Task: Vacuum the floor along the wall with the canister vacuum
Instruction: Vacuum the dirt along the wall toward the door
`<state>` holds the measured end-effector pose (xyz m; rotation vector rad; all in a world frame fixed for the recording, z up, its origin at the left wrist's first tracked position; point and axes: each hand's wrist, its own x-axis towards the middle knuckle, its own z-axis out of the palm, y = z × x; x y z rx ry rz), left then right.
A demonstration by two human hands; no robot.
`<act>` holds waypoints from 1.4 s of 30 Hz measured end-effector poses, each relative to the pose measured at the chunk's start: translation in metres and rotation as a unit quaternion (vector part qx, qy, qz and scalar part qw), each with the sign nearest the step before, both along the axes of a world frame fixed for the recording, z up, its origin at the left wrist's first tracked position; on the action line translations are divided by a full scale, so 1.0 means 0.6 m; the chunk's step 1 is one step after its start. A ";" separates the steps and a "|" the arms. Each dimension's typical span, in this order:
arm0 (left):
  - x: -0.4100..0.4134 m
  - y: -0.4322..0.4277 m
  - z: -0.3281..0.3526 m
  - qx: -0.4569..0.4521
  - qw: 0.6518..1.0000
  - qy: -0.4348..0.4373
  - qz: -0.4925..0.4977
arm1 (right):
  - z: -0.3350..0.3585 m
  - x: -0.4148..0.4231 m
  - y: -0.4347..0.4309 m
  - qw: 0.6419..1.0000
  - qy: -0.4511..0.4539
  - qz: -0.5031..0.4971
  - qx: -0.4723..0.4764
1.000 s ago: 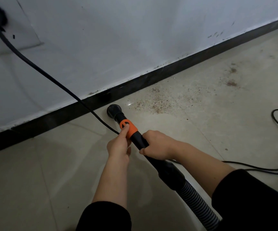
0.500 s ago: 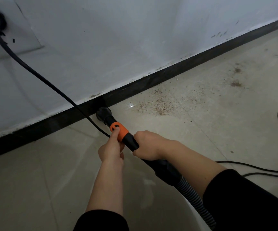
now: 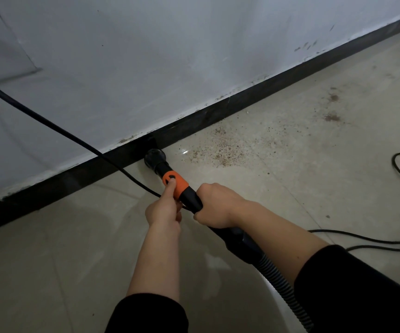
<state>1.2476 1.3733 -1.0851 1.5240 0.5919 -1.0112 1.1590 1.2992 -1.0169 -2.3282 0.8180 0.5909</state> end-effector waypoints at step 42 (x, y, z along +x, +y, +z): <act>-0.114 -0.056 0.006 -0.034 0.996 0.001 -0.081 | 0.034 -0.121 -0.027 0.996 0.021 -0.083 0.001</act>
